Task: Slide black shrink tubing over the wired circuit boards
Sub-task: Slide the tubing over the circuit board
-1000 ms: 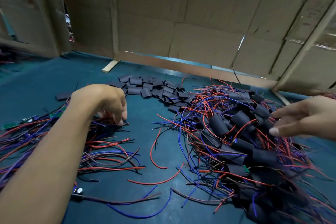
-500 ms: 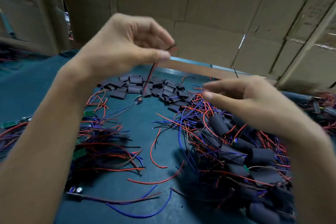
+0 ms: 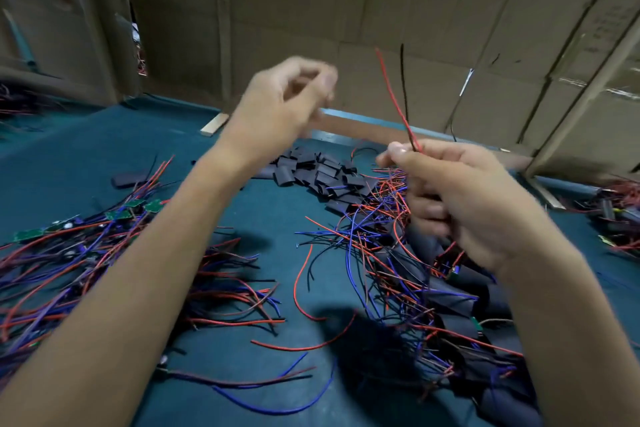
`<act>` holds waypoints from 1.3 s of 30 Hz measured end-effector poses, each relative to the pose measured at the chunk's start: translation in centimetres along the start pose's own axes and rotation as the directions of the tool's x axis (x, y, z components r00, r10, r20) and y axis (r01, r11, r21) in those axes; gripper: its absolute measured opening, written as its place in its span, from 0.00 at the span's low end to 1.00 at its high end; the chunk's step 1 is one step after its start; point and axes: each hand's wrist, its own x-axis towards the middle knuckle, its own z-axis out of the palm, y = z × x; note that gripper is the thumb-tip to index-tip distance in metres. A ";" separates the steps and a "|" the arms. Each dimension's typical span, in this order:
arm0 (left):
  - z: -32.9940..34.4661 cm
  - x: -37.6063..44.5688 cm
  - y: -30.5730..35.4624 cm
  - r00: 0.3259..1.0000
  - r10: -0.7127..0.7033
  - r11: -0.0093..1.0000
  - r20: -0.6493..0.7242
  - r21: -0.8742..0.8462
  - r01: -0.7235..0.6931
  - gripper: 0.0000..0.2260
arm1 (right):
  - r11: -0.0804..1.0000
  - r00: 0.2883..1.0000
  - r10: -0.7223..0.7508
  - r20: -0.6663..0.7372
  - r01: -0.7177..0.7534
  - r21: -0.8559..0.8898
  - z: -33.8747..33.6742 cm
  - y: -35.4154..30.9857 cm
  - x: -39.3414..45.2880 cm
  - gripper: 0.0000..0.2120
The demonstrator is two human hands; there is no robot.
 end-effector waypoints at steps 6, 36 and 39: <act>0.3 -1.7 -13.3 0.879 -0.436 0.480 0.195 0.876 0.044 0.29 | 0.980 0.982 0.190 -0.013 -0.189 0.056 -2.8 -1.2 0.0 0.20; -3.7 -1.0 -7.5 0.523 -0.844 0.205 0.116 0.972 0.116 0.26 | 0.937 0.999 -0.020 -0.038 0.005 -0.348 -2.8 -1.5 -1.3 0.11; -3.8 -1.1 -7.5 0.466 -0.872 0.272 0.149 0.940 0.207 0.22 | 0.933 0.998 -0.025 -0.052 0.004 -0.359 -2.9 -1.5 -1.2 0.11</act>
